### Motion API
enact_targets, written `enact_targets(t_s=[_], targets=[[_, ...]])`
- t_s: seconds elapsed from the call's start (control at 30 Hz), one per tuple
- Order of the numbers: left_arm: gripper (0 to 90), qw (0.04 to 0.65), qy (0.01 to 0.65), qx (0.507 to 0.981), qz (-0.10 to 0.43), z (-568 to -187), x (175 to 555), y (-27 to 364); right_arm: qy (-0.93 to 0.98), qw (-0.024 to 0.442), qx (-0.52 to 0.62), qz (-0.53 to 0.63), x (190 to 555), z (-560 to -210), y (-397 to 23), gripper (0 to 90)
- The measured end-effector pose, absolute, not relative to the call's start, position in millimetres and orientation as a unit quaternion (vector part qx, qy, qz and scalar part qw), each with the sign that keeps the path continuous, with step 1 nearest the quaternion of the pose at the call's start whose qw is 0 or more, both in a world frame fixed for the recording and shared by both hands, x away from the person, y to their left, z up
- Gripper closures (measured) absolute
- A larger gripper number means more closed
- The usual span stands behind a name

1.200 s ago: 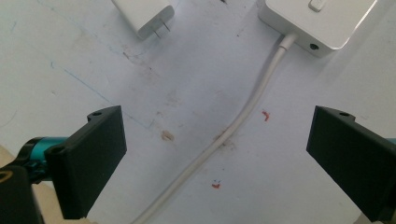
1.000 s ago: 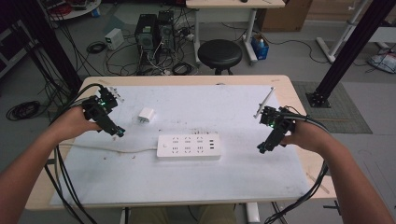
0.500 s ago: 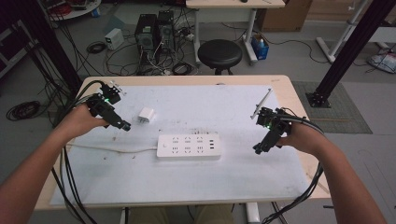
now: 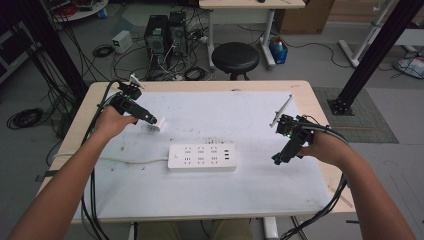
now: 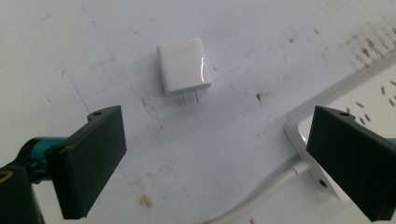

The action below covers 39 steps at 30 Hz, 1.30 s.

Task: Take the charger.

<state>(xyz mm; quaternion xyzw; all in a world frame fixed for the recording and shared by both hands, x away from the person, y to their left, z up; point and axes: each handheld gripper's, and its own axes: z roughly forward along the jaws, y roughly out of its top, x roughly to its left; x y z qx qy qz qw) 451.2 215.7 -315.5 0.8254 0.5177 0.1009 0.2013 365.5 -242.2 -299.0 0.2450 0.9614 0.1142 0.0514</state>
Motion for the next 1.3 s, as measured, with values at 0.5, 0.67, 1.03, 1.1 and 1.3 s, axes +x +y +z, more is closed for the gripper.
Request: enact_targets(t_s=[0.5, 0.67, 1.03, 1.1, 1.3], targets=[[4.7, 0.192, 0.563, 0.794, 0.124, -355.7, 486.6, 207.1, 0.958, 0.061, 0.252, 0.121, 360.1, -298.8, -245.0, 0.8], [4.7, 0.185, 0.579, 0.785, 0.117, -372.5, 496.0, 207.6, 0.959, 0.057, 0.248, 0.122, 360.1, -298.3, -245.8, 0.8], [5.2, 0.164, 0.586, 0.784, 0.125, -400.5, 505.0, 200.9, 0.965, 0.047, 0.233, 0.113, 360.6, -301.7, -238.4, 0.8], [5.6, 0.162, 0.588, 0.783, 0.123, -405.6, 506.5, 200.8, 0.965, 0.046, 0.231, 0.114, 360.8, -301.6, -238.3, 0.8], [12.6, 0.16, 0.579, 0.789, 0.129, -414.0, 508.1, 196.5, 0.964, 0.047, 0.235, 0.118, 363.6, -301.4, -242.9, 0.8]])
